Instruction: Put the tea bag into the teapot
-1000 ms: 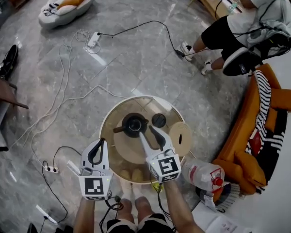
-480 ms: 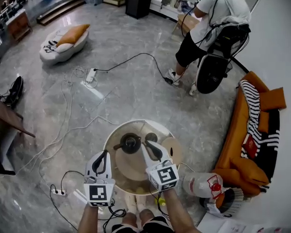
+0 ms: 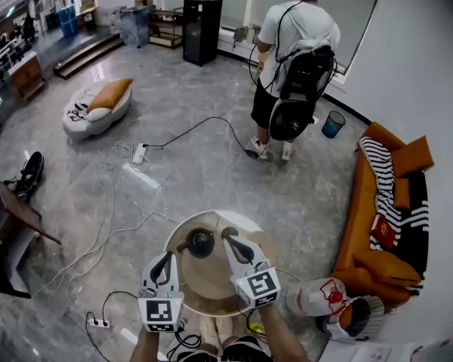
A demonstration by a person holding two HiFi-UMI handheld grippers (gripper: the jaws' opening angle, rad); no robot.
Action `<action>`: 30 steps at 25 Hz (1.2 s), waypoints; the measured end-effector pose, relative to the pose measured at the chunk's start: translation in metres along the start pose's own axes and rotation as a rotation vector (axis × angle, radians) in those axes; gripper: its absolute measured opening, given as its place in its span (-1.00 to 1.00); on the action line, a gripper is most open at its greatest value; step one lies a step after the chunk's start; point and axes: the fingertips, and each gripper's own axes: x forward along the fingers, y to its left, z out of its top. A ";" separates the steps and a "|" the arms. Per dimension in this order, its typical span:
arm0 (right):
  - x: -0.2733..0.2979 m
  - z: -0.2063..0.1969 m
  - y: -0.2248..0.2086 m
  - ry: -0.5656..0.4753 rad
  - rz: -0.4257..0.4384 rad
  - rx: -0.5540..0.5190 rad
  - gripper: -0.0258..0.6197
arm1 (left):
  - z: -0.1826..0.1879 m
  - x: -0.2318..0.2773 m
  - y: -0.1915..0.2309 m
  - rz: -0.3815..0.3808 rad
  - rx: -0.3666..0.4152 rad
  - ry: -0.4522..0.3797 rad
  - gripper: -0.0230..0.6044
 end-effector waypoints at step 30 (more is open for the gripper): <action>-0.156 0.023 0.053 -0.053 -0.021 -0.011 -0.92 | 0.011 -0.137 -0.036 0.046 0.000 0.000 -0.86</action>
